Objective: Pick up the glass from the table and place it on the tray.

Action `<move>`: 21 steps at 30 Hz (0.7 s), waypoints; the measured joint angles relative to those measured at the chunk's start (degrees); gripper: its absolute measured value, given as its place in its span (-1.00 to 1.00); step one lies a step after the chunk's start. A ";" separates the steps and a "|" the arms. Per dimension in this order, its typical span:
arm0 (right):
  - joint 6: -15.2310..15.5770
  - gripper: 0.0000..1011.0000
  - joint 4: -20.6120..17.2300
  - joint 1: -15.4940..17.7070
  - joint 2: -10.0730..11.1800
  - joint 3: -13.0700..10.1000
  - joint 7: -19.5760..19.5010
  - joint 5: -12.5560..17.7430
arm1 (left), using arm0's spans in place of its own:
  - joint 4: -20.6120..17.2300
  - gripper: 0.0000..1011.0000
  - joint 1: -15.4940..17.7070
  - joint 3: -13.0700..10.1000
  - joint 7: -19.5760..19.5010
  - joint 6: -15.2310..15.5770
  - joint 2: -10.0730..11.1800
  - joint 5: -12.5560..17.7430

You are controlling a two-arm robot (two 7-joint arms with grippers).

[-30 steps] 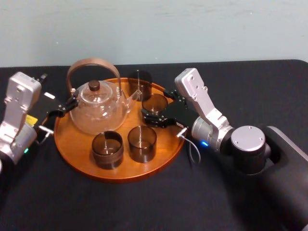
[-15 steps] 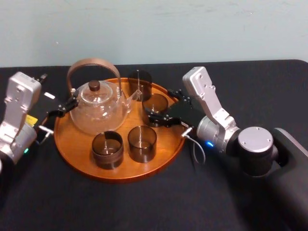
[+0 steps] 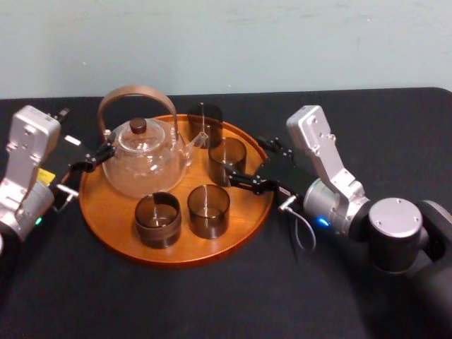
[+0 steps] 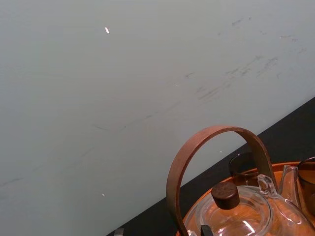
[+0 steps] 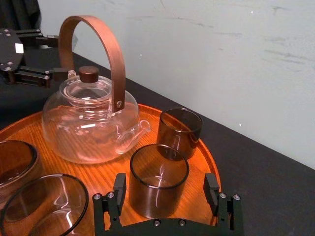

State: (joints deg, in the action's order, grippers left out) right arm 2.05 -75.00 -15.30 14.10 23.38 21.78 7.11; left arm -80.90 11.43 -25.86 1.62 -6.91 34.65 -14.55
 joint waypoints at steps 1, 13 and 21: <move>-0.04 0.98 -0.36 0.28 0.18 -0.08 0.02 0.14 | 0.00 1.00 0.00 0.00 0.00 0.00 0.00 0.00; -0.64 0.98 -8.27 5.37 3.94 -3.43 -0.28 3.17 | 0.00 1.00 0.00 0.00 0.00 0.00 0.00 0.00; -1.01 0.98 -10.29 7.16 5.74 -6.66 -1.81 4.76 | 0.00 1.00 0.00 0.00 0.00 0.00 0.00 0.00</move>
State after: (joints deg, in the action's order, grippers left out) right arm 1.04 -85.29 -8.14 19.83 16.72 19.97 11.87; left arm -80.90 11.43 -25.86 1.62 -6.91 34.65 -14.55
